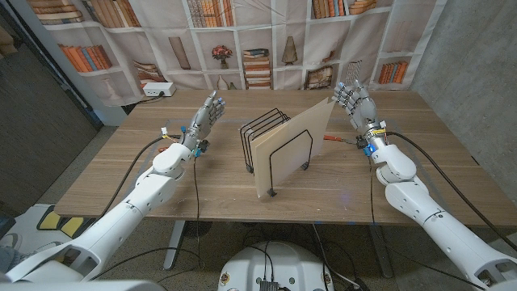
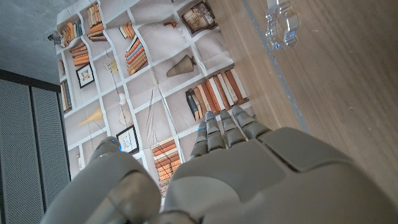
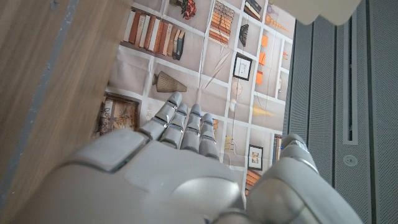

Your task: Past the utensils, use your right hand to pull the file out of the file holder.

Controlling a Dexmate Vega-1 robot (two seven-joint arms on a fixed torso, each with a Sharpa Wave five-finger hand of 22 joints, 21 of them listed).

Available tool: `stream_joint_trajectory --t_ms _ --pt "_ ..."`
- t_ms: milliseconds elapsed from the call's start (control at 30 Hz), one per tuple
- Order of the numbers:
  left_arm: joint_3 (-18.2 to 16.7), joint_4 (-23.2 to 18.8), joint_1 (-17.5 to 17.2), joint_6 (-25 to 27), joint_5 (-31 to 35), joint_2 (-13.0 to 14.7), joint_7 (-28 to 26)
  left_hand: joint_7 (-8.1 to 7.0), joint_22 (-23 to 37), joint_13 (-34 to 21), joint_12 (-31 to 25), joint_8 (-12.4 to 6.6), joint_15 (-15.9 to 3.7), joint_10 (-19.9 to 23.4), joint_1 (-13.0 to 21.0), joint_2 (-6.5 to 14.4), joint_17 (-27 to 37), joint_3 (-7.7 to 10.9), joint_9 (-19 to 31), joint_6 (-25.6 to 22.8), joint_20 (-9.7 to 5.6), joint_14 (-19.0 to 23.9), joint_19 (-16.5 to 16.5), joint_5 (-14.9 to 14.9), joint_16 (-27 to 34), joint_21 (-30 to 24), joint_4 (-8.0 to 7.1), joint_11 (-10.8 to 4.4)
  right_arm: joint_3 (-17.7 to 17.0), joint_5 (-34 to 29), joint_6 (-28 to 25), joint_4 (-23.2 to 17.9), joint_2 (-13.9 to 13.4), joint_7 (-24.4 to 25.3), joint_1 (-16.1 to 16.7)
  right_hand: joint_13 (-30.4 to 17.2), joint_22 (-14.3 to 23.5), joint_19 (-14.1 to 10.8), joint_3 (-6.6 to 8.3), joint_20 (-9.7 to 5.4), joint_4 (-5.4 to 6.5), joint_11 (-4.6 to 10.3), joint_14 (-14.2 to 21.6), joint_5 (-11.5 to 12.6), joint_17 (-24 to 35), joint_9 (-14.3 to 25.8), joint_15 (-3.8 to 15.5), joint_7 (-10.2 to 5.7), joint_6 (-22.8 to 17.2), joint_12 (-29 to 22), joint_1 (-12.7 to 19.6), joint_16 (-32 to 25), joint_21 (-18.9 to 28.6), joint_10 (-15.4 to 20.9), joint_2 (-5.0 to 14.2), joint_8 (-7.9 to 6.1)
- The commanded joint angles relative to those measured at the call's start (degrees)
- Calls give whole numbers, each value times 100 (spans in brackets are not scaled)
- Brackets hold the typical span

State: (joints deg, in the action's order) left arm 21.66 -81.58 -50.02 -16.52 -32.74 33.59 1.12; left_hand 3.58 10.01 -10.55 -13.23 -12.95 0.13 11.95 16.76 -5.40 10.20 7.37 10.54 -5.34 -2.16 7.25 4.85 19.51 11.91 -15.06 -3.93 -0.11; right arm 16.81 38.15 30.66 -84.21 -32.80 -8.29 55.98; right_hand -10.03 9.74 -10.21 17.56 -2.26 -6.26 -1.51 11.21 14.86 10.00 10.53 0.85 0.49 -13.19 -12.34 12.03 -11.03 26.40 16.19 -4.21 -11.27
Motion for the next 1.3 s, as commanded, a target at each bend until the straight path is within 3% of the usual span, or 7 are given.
stream_joint_trajectory --t_ms 33,300,633,800,933,1033,1300 --pt "46 -205 -127 90 197 163 -143 -25 16 -5 -26 -23 5 108 53 2 14 -24 18 -93 -17 90 90 41 37 -17 27 0 -169 -711 622 -609 -142 415 471 -24 30 -77 15 -212 -48 20 51 28 14 19 39 -2 -30 -10 85 -24 -37 49 16 -39" --pt "0 -307 -311 -16 156 230 -103 -26 17 -6 -25 -19 -17 182 94 31 15 -28 19 -149 -10 215 168 49 52 -14 34 6 -310 -1507 816 -901 -189 939 732 -24 30 -120 35 -228 -72 34 85 38 14 20 58 12 -26 -4 143 -26 -50 53 41 -31" --pt "-40 -274 -404 -119 49 284 78 -30 17 -8 -10 -10 -22 208 123 48 16 -36 20 -181 -2 243 201 53 35 3 39 -7 -442 -2147 962 -1068 -233 1251 846 -24 27 -217 119 -234 -161 54 174 71 12 22 88 36 -49 -17 359 -32 -84 131 124 -33" --pt "-83 -347 -498 -93 15 341 53 -34 18 -8 3 2 -23 199 132 51 17 -42 20 -172 16 245 205 54 25 12 40 -16 -633 -2737 980 -1234 -292 1538 937 -25 26 -228 157 -251 -218 112 170 82 10 23 121 -40 -33 3 489 -13 -124 110 140 -22" --pt "-105 -419 -555 -63 28 366 -19 -33 18 -9 10 7 -25 199 139 53 18 -47 21 -177 30 249 201 55 19 23 41 -12 -744 -2820 883 -1416 -419 1544 1040 -24 25 -260 179 -276 -257 123 177 94 9 24 170 -92 -32 7 582 -4 -145 119 136 -20" --pt "-106 -554 -621 -35 202 425 -199 -32 19 -9 16 11 -29 203 144 56 18 -52 21 -182 41 244 195 56 8 35 41 -20 -871 -3036 863 -1594 -473 1640 1161 -22 22 -346 180 -320 -326 220 248 114 5 23 238 -135 -113 -19 744 -9 -179 231 45 -46" --pt "-70 -616 -566 4 252 435 -166 -68 20 -11 45 26 -48 177 162 73 20 -61 22 -187 67 217 98 57 -21 96 41 -54 -1384 -3796 538 -2295 -668 1876 1669 -19 19 -456 260 -373 -412 349 321 202 1 25 339 -307 -206 -16 1229 8 -271 329 -32 -66"
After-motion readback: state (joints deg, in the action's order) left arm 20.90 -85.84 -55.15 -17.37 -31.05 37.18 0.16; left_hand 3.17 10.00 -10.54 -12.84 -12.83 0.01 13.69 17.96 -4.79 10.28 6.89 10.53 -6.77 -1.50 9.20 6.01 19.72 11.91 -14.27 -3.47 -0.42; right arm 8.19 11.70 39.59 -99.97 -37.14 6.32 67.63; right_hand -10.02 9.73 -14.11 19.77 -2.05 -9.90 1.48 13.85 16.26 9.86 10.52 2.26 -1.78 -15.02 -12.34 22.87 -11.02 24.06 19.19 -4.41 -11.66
